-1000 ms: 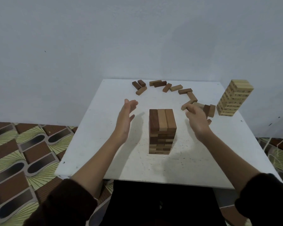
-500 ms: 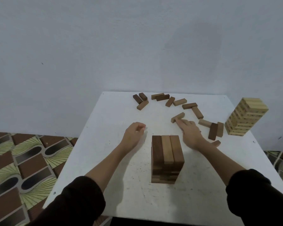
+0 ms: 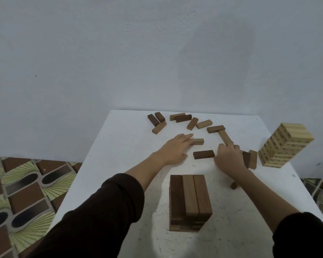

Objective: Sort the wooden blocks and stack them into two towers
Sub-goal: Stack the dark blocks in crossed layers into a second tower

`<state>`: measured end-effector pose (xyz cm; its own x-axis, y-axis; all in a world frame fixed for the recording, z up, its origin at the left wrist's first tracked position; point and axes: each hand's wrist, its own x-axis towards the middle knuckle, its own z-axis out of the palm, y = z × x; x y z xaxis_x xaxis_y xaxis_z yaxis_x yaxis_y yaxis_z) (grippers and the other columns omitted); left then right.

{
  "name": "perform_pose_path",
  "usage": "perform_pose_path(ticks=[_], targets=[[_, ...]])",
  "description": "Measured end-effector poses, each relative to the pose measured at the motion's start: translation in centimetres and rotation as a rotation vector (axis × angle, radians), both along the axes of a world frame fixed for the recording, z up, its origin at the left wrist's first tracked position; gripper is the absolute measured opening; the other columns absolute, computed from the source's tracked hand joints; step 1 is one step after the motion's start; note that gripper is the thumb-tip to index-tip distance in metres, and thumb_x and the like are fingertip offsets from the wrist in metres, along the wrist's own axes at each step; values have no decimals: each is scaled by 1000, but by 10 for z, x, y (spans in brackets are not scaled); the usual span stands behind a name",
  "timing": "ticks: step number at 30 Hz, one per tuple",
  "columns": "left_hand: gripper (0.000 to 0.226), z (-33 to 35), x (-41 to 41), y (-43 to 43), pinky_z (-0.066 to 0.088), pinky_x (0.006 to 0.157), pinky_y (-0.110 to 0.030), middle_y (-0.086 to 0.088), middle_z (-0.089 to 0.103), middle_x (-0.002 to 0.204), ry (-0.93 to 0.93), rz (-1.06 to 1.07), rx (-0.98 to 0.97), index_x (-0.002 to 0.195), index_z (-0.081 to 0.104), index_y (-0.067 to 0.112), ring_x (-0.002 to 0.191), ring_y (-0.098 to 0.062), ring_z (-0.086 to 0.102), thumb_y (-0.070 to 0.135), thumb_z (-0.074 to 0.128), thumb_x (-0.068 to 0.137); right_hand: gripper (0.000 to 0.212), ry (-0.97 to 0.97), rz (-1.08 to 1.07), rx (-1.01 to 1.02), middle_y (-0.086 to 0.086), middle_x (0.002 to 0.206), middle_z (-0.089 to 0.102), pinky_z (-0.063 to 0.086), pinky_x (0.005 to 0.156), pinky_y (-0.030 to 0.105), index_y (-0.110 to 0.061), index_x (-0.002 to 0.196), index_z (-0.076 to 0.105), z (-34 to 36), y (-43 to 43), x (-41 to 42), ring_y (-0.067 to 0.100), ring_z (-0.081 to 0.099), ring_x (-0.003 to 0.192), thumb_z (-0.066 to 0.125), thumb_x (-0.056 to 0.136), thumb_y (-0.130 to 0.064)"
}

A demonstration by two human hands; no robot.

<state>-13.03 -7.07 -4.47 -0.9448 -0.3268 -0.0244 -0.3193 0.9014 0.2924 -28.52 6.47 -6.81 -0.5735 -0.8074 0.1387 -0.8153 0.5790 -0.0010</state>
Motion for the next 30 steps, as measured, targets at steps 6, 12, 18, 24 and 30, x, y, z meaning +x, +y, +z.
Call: perform_pose_path(ticks=[6,12,18,24,30], targets=[[60,-3,-7,0,23,113,-36,-3,16,157,-22,49,28,149,21,13,140,-24,19,23,49,97,13,-19,75,-10,12,78,50,32,61,26,-4,74,53,-17,-7,-15,19,39,71,57,85,-1],[61,-8,4,-1,34,101,-29,-7,39,131,129,134,171,149,24,28,118,-21,36,13,50,96,35,-352,230,-186,19,127,46,28,90,19,6,109,58,-3,-11,10,30,42,118,48,77,14],[18,-15,16,-6,28,63,-19,1,42,84,338,375,197,82,43,13,78,-16,44,18,57,92,35,-375,403,-49,10,136,42,25,107,30,-5,124,55,9,-24,28,25,34,124,50,89,0],[14,-14,29,-10,40,71,-26,-3,53,82,420,582,400,76,53,11,79,-15,49,10,59,89,38,-187,310,1,2,142,40,31,103,32,-18,133,48,12,-28,31,25,32,128,47,95,-23],[27,-18,27,-1,42,82,-21,-5,56,113,383,485,464,110,62,10,99,-14,51,25,62,88,42,-276,324,-8,1,133,46,36,95,33,-21,132,46,12,-33,32,24,37,120,55,92,-24]])
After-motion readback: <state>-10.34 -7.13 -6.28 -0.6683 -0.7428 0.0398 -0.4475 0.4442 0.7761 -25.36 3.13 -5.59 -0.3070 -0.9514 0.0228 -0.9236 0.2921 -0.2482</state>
